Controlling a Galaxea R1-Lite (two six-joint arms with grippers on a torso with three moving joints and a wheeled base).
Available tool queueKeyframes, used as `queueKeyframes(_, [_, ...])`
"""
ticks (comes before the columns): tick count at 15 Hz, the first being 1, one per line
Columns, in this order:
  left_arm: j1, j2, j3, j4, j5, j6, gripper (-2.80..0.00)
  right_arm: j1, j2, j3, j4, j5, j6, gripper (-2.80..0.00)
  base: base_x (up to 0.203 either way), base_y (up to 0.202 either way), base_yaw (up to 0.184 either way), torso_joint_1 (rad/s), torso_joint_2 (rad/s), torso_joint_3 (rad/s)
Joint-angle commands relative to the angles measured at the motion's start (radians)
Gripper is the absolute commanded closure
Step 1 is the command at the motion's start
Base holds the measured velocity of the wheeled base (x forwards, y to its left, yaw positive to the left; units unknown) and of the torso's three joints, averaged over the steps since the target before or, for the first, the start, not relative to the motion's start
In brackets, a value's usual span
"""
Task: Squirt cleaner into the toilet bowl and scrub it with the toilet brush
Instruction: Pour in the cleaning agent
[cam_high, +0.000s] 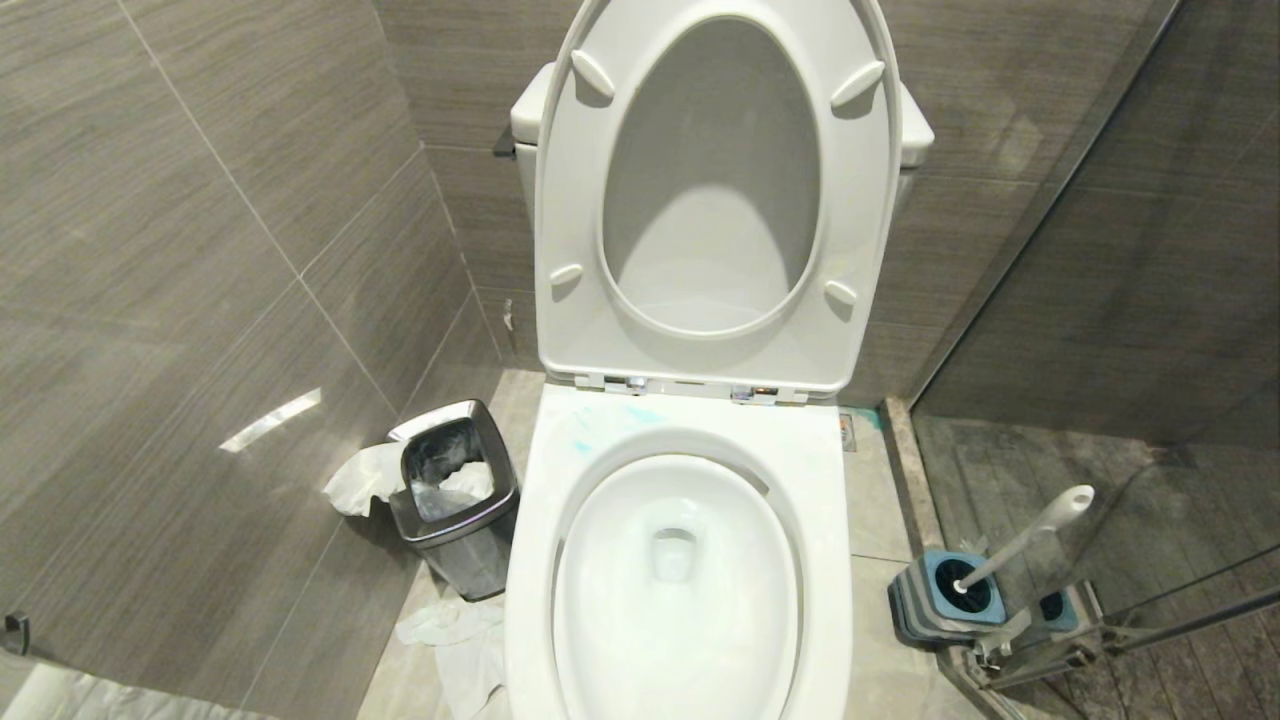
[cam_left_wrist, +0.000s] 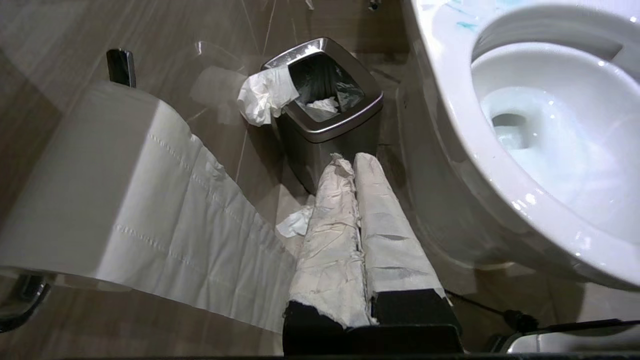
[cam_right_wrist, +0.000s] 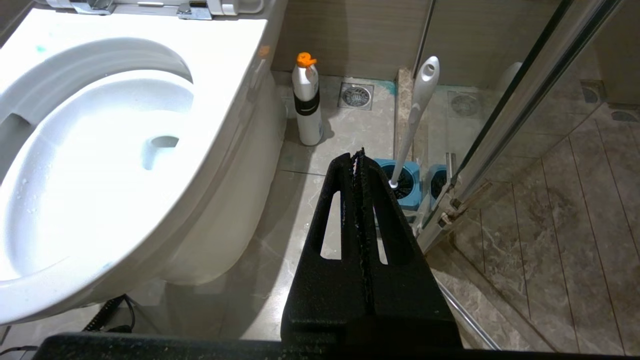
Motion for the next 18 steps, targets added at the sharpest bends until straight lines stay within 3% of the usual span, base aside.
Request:
queueKeyframes(1, [0.001, 0.002, 0.002, 0.0, 0.011, -0.028, 0.0, 0.0, 0.0, 0.0, 0.0, 0.0, 0.001, 0.0, 0.0, 0.0, 0.0, 0.0, 0.0, 0.0])
queueKeyframes(12, [-0.003, 0.002, 0.0, 0.002, 0.016, -0.03, 0.0, 0.0, 0.0, 0.0, 0.0, 0.0, 0.001, 0.0, 0.0, 0.0, 0.0, 0.0, 0.0, 0.0])
queueKeyframes(18, [-0.003, 0.002, 0.0, 0.002, 0.016, -0.029, 0.0, 0.0, 0.0, 0.0, 0.0, 0.0, 0.001, 0.0, 0.0, 0.0, 0.0, 0.006, 0.0, -0.148])
